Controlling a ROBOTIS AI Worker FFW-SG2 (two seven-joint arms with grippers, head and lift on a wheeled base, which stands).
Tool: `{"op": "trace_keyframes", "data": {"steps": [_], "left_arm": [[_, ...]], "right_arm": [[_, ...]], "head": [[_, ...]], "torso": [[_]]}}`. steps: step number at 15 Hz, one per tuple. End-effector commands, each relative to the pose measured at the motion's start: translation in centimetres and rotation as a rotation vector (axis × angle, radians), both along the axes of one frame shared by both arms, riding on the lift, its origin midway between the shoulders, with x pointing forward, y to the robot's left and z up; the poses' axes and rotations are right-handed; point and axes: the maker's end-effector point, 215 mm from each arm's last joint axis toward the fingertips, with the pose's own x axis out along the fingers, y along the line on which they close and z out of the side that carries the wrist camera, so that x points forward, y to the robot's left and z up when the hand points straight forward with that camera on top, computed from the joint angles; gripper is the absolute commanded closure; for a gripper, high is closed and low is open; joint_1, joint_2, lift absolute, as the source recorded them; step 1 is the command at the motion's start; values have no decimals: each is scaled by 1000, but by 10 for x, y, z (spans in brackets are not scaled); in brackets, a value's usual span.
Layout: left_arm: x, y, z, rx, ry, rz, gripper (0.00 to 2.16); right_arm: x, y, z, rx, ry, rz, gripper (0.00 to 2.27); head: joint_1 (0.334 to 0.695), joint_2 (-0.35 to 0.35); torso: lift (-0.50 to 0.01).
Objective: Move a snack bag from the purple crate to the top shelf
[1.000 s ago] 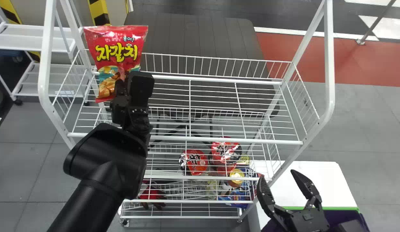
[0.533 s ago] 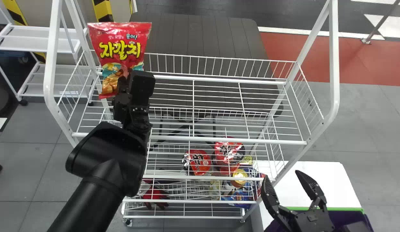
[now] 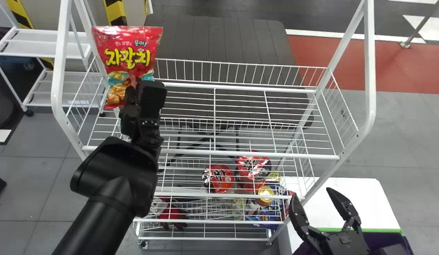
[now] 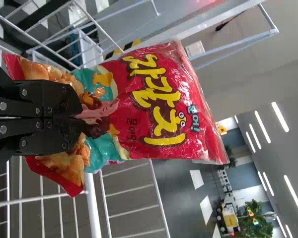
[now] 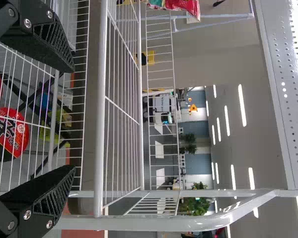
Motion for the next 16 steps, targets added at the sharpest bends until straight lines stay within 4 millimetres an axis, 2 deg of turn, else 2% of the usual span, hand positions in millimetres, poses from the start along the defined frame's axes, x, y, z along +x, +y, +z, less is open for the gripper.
{"op": "trace_keyframes", "data": {"steps": [1, 7, 9, 10, 11, 16], "left_arm": [[-3, 2, -4, 4, 7, 2, 1349], [-3, 7, -11, 31, 20, 10, 1308], [-3, 8, -14, 37, 24, 10, 947], [-3, 8, -13, 37, 23, 10, 667], [-3, 8, -13, 38, 23, 11, 552], [-5, 12, -13, 45, 22, 30, 421]], "right_arm": [[0, 0, 0, 1, 0, -1, 140], [1, -1, -1, 4, 2, -2, 140], [0, -2, -1, 6, 0, -2, 140], [0, -2, -1, 8, 0, -2, 140], [1, -1, 0, 9, -2, -1, 140], [0, -1, 0, 11, 0, -1, 140]], "head": [[695, -73], [695, -68], [695, -66], [695, -66], [695, -66], [695, -64]], "torso": [[0], [0], [0], [0], [0], [0]]}}
